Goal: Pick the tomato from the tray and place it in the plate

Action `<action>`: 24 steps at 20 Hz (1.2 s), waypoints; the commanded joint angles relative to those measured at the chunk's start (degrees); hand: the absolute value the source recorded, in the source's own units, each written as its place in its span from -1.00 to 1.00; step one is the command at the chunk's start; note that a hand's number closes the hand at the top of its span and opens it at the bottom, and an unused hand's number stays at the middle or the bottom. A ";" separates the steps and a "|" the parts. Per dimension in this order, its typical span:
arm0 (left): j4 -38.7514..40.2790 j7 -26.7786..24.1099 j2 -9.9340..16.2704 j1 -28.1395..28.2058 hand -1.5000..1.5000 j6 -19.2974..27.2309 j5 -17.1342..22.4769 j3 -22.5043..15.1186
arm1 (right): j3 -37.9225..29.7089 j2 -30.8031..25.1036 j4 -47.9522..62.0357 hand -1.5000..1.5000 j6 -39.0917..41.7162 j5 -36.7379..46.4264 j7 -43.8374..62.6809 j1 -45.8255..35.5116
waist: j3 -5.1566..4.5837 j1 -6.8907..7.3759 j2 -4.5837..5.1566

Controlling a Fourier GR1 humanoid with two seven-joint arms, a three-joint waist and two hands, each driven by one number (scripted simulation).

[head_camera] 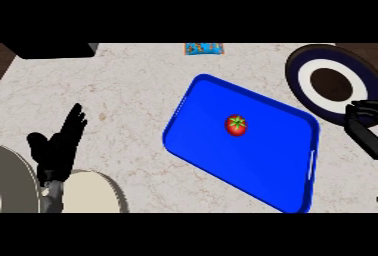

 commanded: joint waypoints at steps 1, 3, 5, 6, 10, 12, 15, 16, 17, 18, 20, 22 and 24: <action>0.84 3.22 -5.08 3.27 0.00 -3.44 3.43 -4.62 | -4.33 1.82 3.75 -1.00 -16.07 6.97 2.68 0.82 | -0.70 0.67 0.12; 1.49 2.60 -5.61 4.40 0.00 -4.28 3.71 -4.59 | -1.35 5.72 -1.07 -1.00 -21.05 10.05 2.19 3.09 | -0.66 0.82 -0.41; 1.53 3.06 -5.30 4.52 0.00 -5.31 4.15 -3.93 | 1.64 7.25 -5.41 -1.00 -22.70 12.60 2.70 5.44 | -0.59 1.12 -0.53; 1.45 4.93 -6.39 2.79 0.00 -4.32 3.23 -5.10 | 2.91 6.24 -5.37 -1.00 -23.78 14.69 6.14 3.04 | -0.59 1.50 -0.41; 0.67 5.17 -6.59 2.98 0.00 -4.55 2.87 -4.44 | 8.67 3.19 -9.67 -1.00 -22.53 20.88 15.75 7.22 | -0.62 1.50 -0.51; 2.90 5.57 -6.13 1.71 0.00 -6.06 3.58 -3.59 | 10.32 -1.12 -7.88 -1.00 -17.27 21.72 22.29 5.61 | -0.78 1.62 -0.24; 0.96 6.35 -6.52 2.09 0.00 -5.12 2.69 -4.03 | 14.74 -5.84 -9.90 -1.00 -9.70 23.24 30.11 6.61 | -0.88 2.13 -0.37; 2.58 4.34 -5.17 0.90 0.00 -7.26 2.91 -2.80 | 14.11 -8.51 -8.60 -1.00 -6.21 22.64 34.61 2.40 | -0.95 3.00 0.06; 1.84 4.90 -6.66 2.17 0.00 -6.56 2.90 -3.85 | 17.37 -7.47 -11.00 -1.00 -5.84 24.15 37.07 4.04 | -0.96 2.79 -0.22; 1.63 4.80 -5.89 3.13 0.00 -6.90 2.31 -3.95 | 17.26 -10.09 -12.65 -1.00 -2.90 23.93 40.32 3.03 | -0.95 2.90 -0.38; 3.82 4.63 -5.52 1.52 0.00 -8.25 2.89 -2.75 | 18.11 -11.14 -13.37 -1.00 0.43 24.31 47.49 -1.37 | -0.84 3.00 -0.12; 2.75 5.90 -7.39 0.53 0.00 -6.84 2.43 -3.54 | 21.23 -10.86 -14.01 -1.00 2.05 27.40 53.47 -3.29 | -0.75 3.02 -0.20; 1.37 7.48 -7.48 0.41 0.00 -6.37 1.65 -4.14 | 23.01 -10.30 -14.91 -1.00 4.15 28.98 59.86 -6.33 | -0.66 3.17 -0.30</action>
